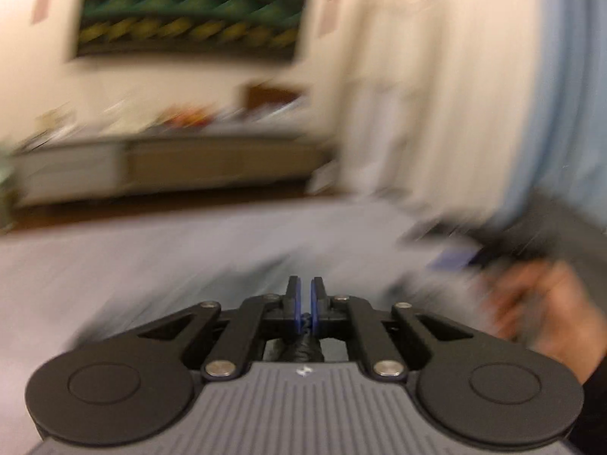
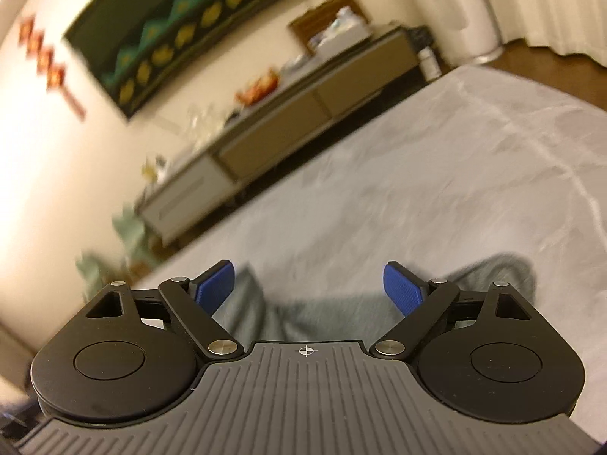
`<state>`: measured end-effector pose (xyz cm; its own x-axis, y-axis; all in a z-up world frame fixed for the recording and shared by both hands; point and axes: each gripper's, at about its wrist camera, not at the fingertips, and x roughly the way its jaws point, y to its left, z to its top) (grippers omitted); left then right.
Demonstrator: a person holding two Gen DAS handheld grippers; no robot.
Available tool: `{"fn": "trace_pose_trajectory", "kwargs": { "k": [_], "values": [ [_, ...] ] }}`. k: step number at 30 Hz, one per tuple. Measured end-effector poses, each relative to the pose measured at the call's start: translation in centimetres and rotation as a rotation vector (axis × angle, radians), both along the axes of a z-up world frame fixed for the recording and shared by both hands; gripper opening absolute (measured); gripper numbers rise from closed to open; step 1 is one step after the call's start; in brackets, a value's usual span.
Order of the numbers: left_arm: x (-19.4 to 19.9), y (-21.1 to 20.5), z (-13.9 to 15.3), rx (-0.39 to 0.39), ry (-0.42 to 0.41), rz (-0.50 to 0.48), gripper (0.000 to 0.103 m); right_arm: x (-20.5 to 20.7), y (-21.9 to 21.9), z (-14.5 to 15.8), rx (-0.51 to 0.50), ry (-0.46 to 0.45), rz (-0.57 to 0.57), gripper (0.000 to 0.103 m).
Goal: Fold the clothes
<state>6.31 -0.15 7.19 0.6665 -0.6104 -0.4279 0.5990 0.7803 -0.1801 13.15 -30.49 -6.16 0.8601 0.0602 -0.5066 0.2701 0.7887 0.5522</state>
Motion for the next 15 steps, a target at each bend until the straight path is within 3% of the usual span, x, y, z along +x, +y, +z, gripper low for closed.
{"fn": "trace_pose_trajectory", "kwargs": {
  "k": [3, 4, 6, 7, 8, 10, 13, 15],
  "values": [
    [2.2, -9.2, 5.9, -0.133, -0.049, -0.196, 0.006, -1.6, -3.2, 0.6, 0.045, -0.044, -0.152, 0.09],
    [2.8, -11.5, 7.1, -0.149, -0.061, -0.235, 0.012, -2.3, -4.4, 0.5, 0.06, -0.049, -0.212, 0.09],
    [4.0, -15.0, 8.7, -0.127, -0.094, -0.231, 0.037, -3.9, -7.3, -0.1, 0.099, -0.035, -0.345, 0.09],
    [4.3, -15.4, 9.0, -0.1, -0.108, -0.179, 0.063, -4.6, -8.5, -0.4, 0.12, -0.026, -0.393, 0.091],
    [4.6, -15.3, 9.0, -0.078, -0.129, -0.127, 0.076, -5.2, -9.7, -0.7, 0.142, -0.02, -0.427, 0.091],
    [4.6, -12.7, 7.8, -0.051, -0.151, -0.041, 0.082, -6.2, -11.1, -1.0, 0.167, -0.024, -0.447, 0.091],
    [4.3, -7.2, 3.0, 0.025, -0.055, 0.137, 0.087, -6.6, -11.0, -0.3, 0.124, -0.043, -0.397, 0.092],
    [4.2, -3.7, -2.3, 0.1, 0.072, 0.244, 0.087, -5.9, -9.5, 0.3, 0.075, -0.049, -0.299, 0.093]
  ]
}}
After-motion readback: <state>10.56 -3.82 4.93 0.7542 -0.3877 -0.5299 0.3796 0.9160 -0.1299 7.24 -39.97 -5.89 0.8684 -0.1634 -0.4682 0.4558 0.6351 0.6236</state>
